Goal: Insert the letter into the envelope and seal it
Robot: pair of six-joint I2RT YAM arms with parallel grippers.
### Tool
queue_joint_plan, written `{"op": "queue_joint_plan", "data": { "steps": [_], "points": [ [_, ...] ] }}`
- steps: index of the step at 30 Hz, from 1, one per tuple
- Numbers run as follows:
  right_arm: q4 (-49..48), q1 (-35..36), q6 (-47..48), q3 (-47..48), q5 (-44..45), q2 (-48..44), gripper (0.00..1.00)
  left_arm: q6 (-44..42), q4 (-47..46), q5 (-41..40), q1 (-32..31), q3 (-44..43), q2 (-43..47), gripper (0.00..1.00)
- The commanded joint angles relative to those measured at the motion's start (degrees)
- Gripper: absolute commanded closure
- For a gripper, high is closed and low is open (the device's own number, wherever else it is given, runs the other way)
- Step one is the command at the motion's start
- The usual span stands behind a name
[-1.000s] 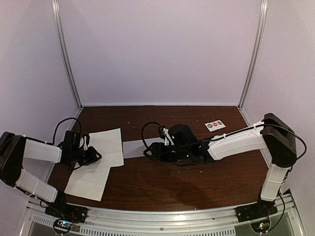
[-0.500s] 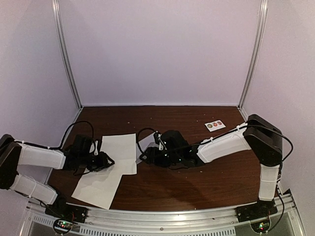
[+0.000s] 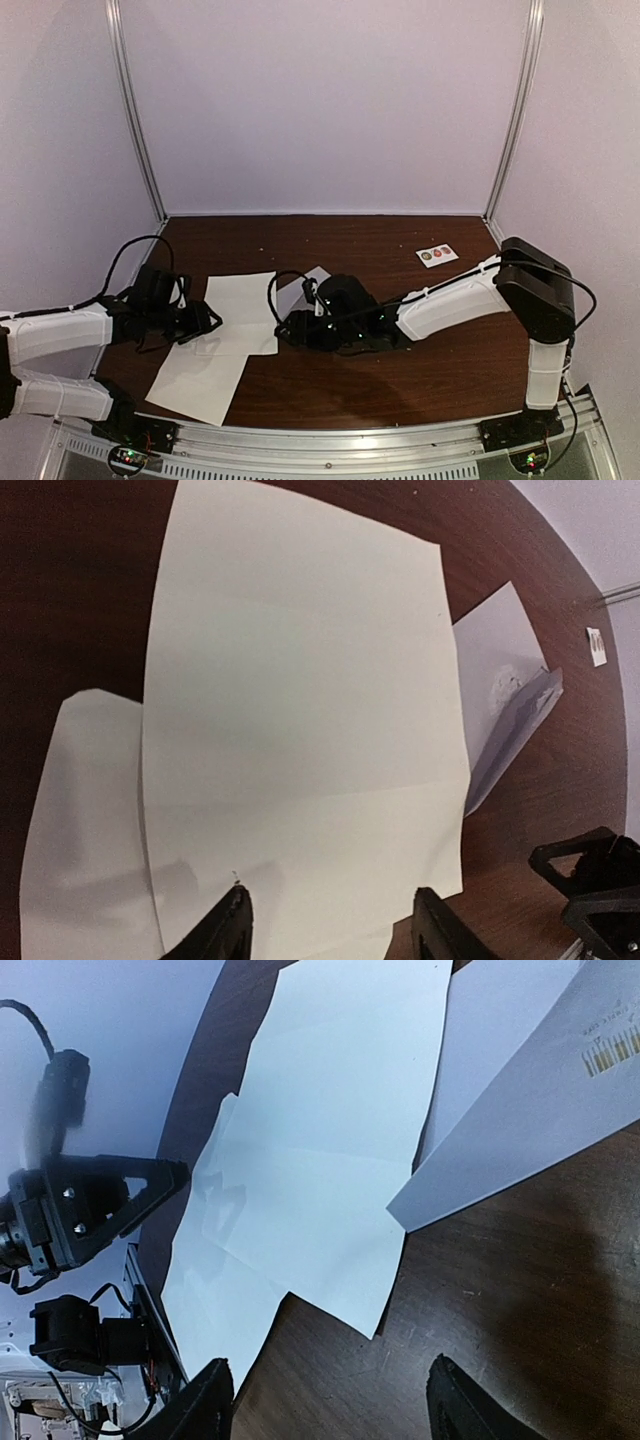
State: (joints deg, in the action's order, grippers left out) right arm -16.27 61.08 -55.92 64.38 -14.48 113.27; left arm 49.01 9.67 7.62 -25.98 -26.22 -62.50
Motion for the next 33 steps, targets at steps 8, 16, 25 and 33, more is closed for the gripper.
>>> {"op": "queue_joint_plan", "data": {
  "steps": [8,16,25,33],
  "points": [
    [-0.25,1.50,-0.50,2.22,-0.33,2.81,0.33,5.55,7.28,-3.01,0.38,5.92,7.10,0.34],
    [0.01,1.57,-0.42,4.23,-0.88,5.17,0.34,7.93,6.39,-1.74,1.31,9.52,9.24,0.31],
    [0.36,1.61,-0.10,5.95,-1.37,7.43,0.42,10.12,-1.43,0.83,2.62,13.12,7.44,0.42],
    [0.75,1.59,0.02,7.30,-1.79,9.16,0.44,11.65,-5.02,0.80,3.04,13.83,6.03,0.49]
  ]
}}
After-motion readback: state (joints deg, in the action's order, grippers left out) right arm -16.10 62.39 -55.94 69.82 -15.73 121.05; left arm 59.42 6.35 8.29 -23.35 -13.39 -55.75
